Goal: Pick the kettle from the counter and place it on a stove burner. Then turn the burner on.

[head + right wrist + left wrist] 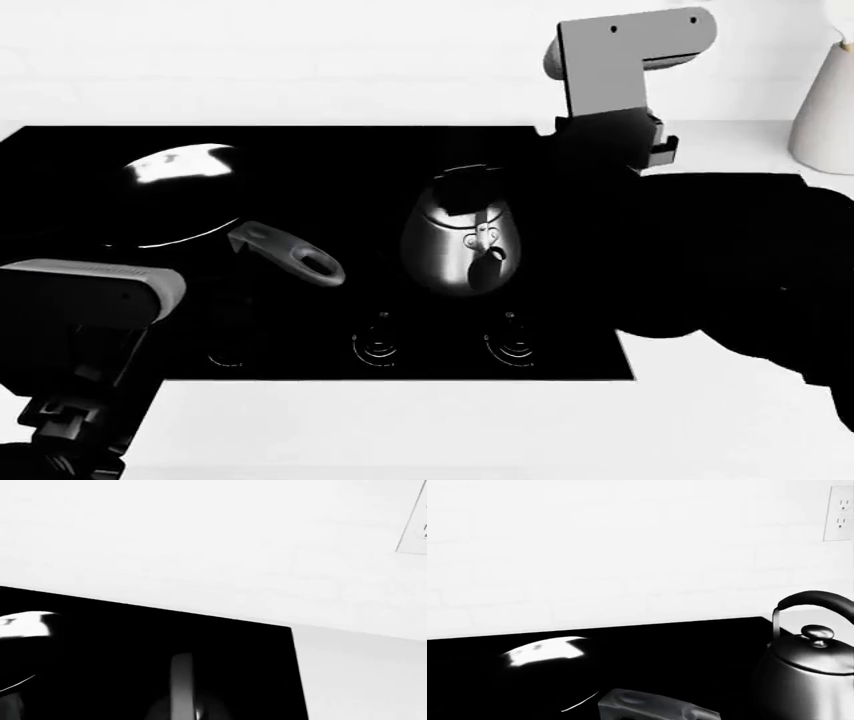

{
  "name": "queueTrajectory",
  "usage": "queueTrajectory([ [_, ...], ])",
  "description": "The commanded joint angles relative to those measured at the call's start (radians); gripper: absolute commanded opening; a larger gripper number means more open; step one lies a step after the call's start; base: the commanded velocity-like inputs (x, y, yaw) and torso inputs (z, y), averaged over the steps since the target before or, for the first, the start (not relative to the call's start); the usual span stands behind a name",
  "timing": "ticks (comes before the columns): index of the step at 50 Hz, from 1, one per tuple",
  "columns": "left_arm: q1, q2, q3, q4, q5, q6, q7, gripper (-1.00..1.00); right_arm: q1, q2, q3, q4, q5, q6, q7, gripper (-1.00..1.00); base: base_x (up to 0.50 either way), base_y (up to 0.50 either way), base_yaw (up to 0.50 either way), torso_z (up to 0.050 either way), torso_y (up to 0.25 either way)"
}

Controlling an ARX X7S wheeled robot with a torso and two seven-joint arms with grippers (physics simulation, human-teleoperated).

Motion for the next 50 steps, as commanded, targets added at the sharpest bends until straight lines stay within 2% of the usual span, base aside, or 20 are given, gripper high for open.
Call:
queueTrajectory([
  [1,0.009,-0.003,0.001,0.003,0.002,0.009,0.001,1.00,-0.020,0.062,0.033,-0.213,0.221,-0.003,0.269,1.00,0.00,0.00,0.00,0.000,0.000],
  [9,0.006,-0.010,-0.004,0.013,-0.014,0.003,-0.010,1.00,-0.091,0.120,0.046,-0.341,0.317,-0.085,0.409,1.00,0.00,0.00,0.00,0.000,0.000],
  [26,-0.003,-0.027,-0.024,0.028,-0.054,-0.008,-0.035,1.00,-0.280,0.222,0.029,-0.518,0.305,-0.231,0.497,1.00,0.00,0.00,0.00,0.000,0.000],
  [36,0.015,-0.025,-0.019,0.022,-0.036,0.009,-0.026,1.00,-0.353,0.254,-0.045,-0.528,0.290,-0.246,0.465,1.00,0.00,0.00,0.00,0.000,0.000],
  [50,0.032,-0.023,-0.007,0.009,-0.013,0.026,-0.015,1.00,-0.368,0.306,-0.041,-0.512,0.320,-0.267,0.420,1.00,0.00,0.00,0.00,0.000,0.000],
])
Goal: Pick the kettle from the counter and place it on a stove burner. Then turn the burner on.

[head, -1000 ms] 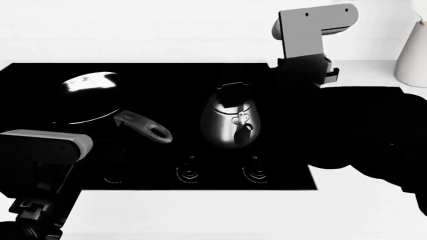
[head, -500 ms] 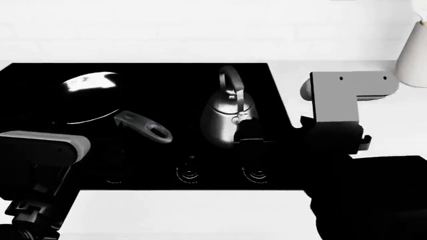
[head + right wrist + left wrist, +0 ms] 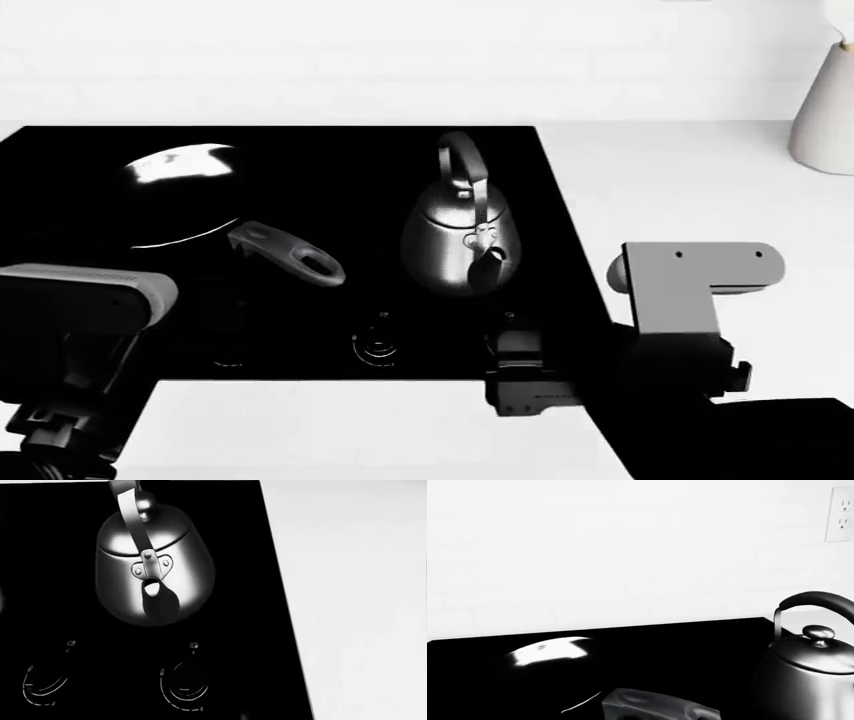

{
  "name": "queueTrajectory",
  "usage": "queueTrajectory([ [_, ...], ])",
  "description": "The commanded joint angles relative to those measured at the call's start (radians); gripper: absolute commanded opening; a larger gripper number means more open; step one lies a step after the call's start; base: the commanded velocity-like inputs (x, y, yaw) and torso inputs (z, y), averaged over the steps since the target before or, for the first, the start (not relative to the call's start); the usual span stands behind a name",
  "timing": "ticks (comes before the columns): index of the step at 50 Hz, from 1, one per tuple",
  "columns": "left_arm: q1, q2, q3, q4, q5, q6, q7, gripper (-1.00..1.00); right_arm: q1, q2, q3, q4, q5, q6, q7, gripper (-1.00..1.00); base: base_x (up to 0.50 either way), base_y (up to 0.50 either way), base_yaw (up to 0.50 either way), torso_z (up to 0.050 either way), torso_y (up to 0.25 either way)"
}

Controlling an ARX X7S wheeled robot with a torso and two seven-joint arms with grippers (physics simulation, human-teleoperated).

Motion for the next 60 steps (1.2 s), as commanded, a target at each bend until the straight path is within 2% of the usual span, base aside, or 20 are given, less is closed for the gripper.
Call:
queueTrajectory([
  [1,0.008,0.001,0.008,-0.008,0.011,0.009,0.003,1.00,-0.039,0.041,-0.015,0.006,0.005,-0.019,-0.030,1.00,0.00,0.00,0.00,0.000,0.000],
  [11,0.001,0.001,0.019,-0.012,0.013,0.010,0.002,1.00,-0.068,0.042,-0.033,0.030,-0.031,-0.019,-0.055,1.00,0.00,0.00,0.00,0.000,0.000],
  [24,0.002,0.001,0.027,-0.017,0.019,0.016,0.003,1.00,-0.004,0.032,-0.056,0.136,-0.025,0.075,-0.127,1.00,0.00,0.00,0.00,0.000,0.000],
  [45,0.008,-0.002,0.039,-0.033,0.036,0.031,0.011,1.00,0.072,-0.058,-0.114,0.279,-0.020,0.202,-0.202,1.00,0.00,0.00,0.00,0.000,0.000],
  [60,0.025,-0.005,0.039,-0.038,0.043,0.046,0.017,1.00,0.101,-0.111,-0.114,0.322,-0.059,0.220,-0.263,1.00,0.00,0.00,0.00,0.000,0.000],
])
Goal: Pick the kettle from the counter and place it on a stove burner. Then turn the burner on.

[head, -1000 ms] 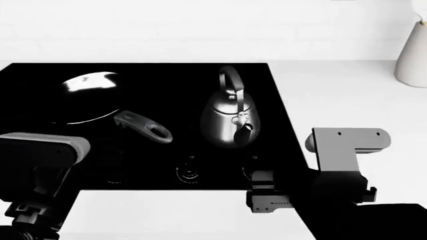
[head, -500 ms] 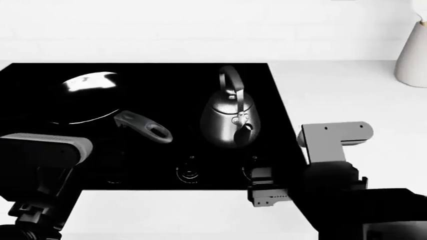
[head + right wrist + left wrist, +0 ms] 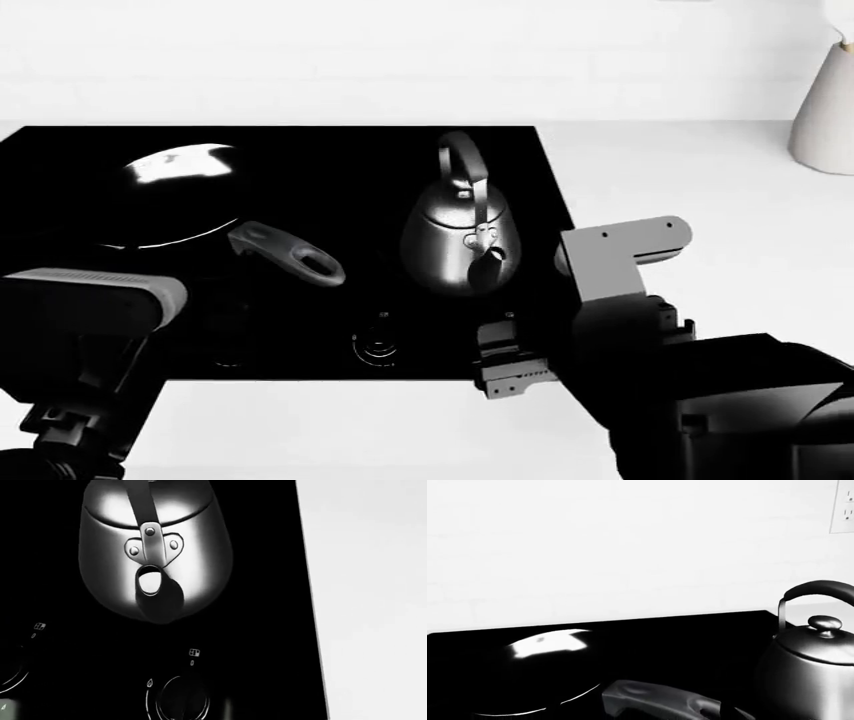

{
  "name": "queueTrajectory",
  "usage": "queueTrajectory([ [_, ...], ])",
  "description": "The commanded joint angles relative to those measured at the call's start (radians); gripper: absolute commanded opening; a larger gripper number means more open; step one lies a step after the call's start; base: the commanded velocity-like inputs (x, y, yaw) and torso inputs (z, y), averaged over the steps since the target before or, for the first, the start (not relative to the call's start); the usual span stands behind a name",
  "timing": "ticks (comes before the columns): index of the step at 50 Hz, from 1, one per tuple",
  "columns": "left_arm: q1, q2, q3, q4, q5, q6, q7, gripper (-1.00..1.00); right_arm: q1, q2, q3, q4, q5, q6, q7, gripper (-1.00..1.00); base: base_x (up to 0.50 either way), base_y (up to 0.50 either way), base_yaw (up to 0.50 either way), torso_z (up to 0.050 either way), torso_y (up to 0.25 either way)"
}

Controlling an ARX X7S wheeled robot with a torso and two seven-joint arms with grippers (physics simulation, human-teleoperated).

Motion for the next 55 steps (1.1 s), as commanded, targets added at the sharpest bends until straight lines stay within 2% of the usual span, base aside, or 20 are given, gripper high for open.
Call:
queueTrajectory([
  [1,0.009,-0.003,-0.002,-0.003,0.001,0.008,0.001,1.00,0.010,-0.041,-0.011,0.043,-0.030,0.019,-0.053,1.00,0.00,0.00,0.00,0.000,0.000],
  [43,0.009,-0.006,0.020,-0.019,0.012,0.024,0.001,1.00,-0.025,-0.055,-0.041,0.097,-0.062,0.026,-0.112,1.00,0.00,0.00,0.00,0.000,0.000],
  [44,0.009,-0.007,0.019,-0.018,0.010,0.024,0.001,1.00,-0.026,-0.055,-0.042,0.096,-0.066,0.028,-0.115,-1.00,0.00,0.00,0.00,0.000,0.000],
  [55,0.012,-0.003,0.021,-0.022,0.007,0.033,0.004,1.00,-0.015,-0.058,-0.048,0.095,-0.078,0.045,-0.131,-1.00,0.00,0.00,0.00,0.000,0.000],
])
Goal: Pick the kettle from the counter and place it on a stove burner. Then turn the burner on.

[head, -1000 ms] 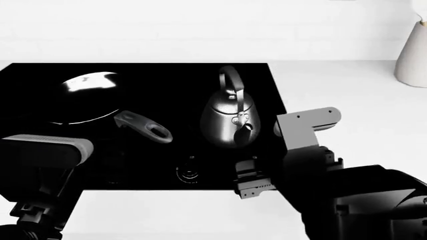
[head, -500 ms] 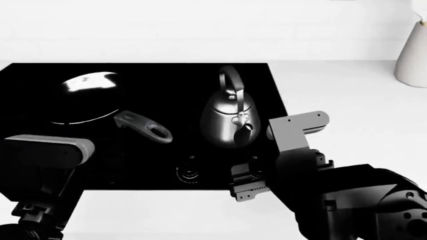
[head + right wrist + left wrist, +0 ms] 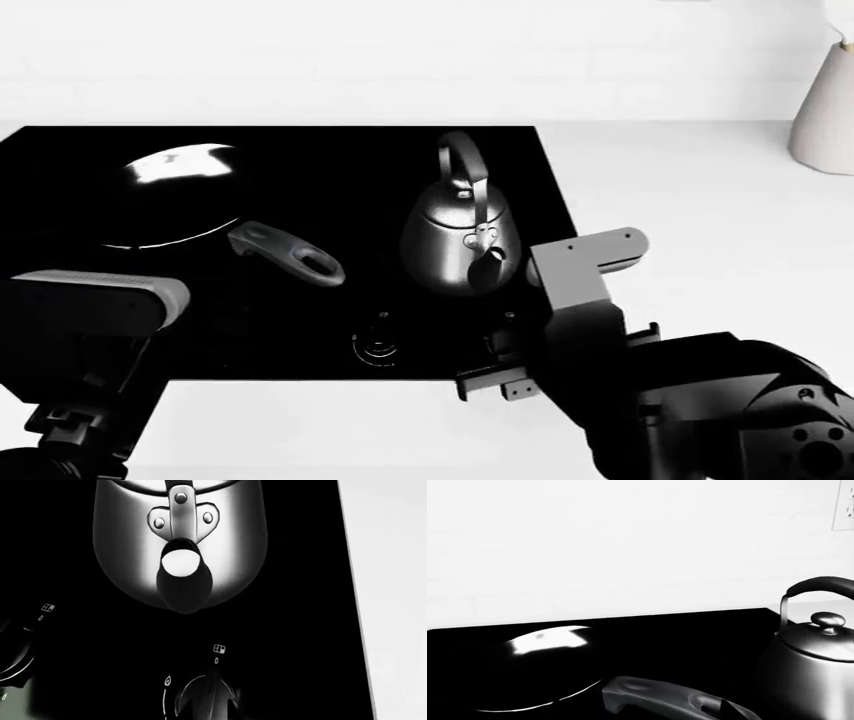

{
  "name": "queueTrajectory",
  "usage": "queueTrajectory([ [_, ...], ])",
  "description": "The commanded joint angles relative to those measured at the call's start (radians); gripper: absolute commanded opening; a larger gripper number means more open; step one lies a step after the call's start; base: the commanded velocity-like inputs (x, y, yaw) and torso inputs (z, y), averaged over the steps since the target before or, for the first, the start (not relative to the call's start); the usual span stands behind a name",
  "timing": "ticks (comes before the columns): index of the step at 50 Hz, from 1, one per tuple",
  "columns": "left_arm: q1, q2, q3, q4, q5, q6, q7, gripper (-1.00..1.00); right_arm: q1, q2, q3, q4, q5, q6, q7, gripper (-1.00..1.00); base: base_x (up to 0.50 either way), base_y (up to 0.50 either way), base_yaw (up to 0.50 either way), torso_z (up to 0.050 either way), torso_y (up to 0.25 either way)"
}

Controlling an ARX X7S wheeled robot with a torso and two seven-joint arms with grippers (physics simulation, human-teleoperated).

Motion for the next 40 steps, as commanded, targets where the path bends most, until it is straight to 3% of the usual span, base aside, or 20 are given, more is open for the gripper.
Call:
queueTrajectory([
  [1,0.005,0.003,0.002,-0.006,-0.002,0.009,0.003,1.00,0.005,-0.003,-0.005,0.001,-0.015,0.011,-0.017,-1.00,0.00,0.00,0.00,0.000,0.000],
  [23,0.009,-0.004,-0.002,-0.007,-0.005,0.016,-0.002,1.00,0.000,0.010,-0.017,-0.003,-0.050,0.027,-0.037,-1.00,0.00,0.00,0.00,0.000,0.000],
  [40,0.013,-0.001,0.012,-0.014,0.010,0.024,-0.002,1.00,0.027,0.053,-0.057,-0.004,-0.236,0.111,-0.200,-1.00,0.00,0.00,0.00,0.000,0.000],
])
